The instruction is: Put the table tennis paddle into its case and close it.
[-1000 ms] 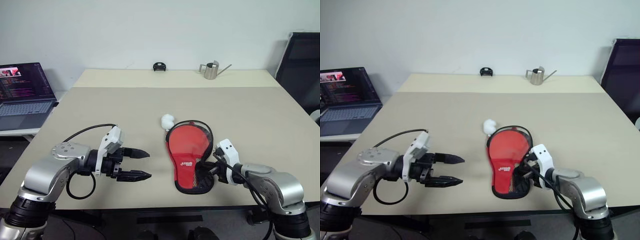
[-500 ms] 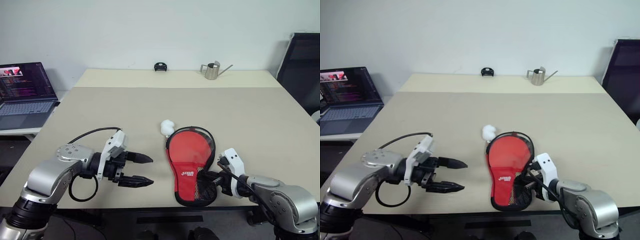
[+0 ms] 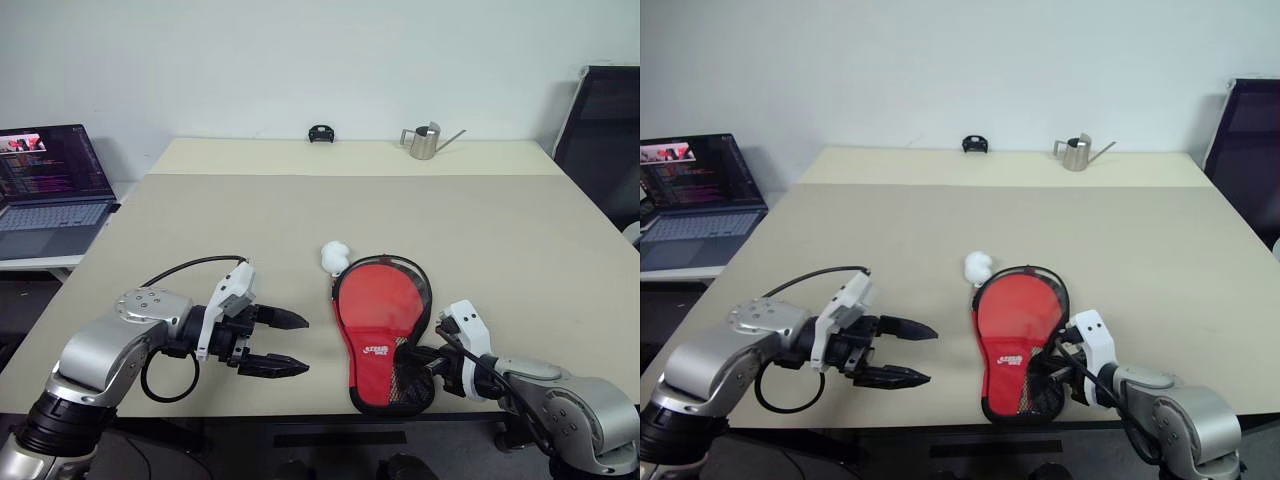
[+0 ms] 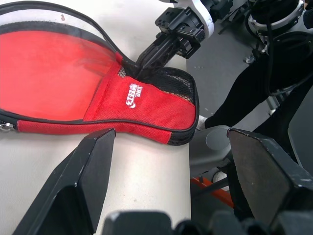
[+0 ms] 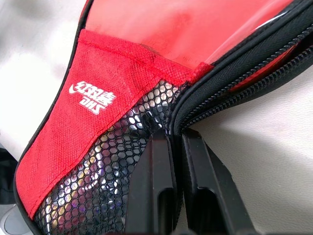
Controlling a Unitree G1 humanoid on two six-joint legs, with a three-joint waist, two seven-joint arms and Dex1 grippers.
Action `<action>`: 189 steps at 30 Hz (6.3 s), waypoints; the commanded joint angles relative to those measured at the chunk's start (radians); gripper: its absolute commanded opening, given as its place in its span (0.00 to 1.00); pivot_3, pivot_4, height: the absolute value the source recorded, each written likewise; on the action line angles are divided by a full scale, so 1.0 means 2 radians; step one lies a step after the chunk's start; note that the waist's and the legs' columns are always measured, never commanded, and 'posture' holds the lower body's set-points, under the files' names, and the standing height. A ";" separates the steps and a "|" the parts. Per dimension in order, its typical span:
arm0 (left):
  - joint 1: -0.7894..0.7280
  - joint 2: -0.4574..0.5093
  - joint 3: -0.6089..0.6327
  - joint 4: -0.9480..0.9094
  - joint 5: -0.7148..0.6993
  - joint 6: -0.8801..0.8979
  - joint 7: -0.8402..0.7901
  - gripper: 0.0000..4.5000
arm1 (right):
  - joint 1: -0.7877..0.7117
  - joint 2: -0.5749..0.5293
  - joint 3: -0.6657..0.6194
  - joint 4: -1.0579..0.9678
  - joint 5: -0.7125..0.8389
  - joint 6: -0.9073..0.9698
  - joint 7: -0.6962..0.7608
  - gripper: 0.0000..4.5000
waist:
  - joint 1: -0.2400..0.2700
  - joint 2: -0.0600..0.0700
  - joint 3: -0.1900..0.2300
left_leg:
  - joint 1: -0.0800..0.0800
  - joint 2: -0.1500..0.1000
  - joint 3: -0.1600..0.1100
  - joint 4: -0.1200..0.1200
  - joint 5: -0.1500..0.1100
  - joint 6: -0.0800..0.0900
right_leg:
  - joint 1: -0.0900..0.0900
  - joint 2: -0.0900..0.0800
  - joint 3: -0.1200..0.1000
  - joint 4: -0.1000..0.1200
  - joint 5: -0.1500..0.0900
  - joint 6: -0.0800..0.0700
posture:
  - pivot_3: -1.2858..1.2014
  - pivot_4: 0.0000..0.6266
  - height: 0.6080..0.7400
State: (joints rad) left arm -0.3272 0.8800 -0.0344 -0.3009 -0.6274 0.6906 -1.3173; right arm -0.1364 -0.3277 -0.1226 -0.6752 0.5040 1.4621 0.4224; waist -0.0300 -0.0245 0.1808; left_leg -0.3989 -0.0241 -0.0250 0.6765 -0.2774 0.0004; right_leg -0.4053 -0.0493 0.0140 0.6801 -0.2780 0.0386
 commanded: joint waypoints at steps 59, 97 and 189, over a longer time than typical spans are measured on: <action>-0.113 -0.106 0.048 0.133 0.081 0.017 0.289 0.89 | -0.120 -0.076 0.163 0.280 -0.088 -0.400 0.135 0.99 | 0.001 -0.001 -0.001 | 0.000 0.000 0.000 0.001 0.000 0.000 | 0.000 0.000 0.000 0.000 0.000 0.000 | 0.52 0.24 1.00; -0.423 -0.348 -0.027 0.794 0.310 -0.240 0.242 0.92 | -0.109 -0.009 0.156 0.270 -0.109 -0.388 0.088 1.00 | 0.001 -0.005 -0.003 | 0.000 0.000 0.000 0.001 0.000 0.000 | 0.000 0.001 -0.001 0.001 0.000 0.000 | 0.52 0.24 1.00; -0.474 -0.410 -0.020 0.816 0.354 -0.371 0.387 0.03 | -0.134 0.031 0.190 0.424 -0.204 -0.380 0.089 1.00 | 0.000 -0.007 -0.008 | 0.011 0.000 -0.001 0.000 0.000 0.000 | 0.011 0.001 -0.002 0.000 0.000 0.001 | 0.52 0.24 1.00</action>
State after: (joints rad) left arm -1.2176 0.0752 -0.0906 1.3476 0.0775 -0.0091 -0.5713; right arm -0.4608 -0.2433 0.2307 0.0656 0.1101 0.6118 0.6015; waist -0.0293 -0.0390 0.1646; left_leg -0.3770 -0.0233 -0.0273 0.6758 -0.2774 -0.0001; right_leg -0.3842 -0.0464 0.0104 0.6798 -0.2775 0.0397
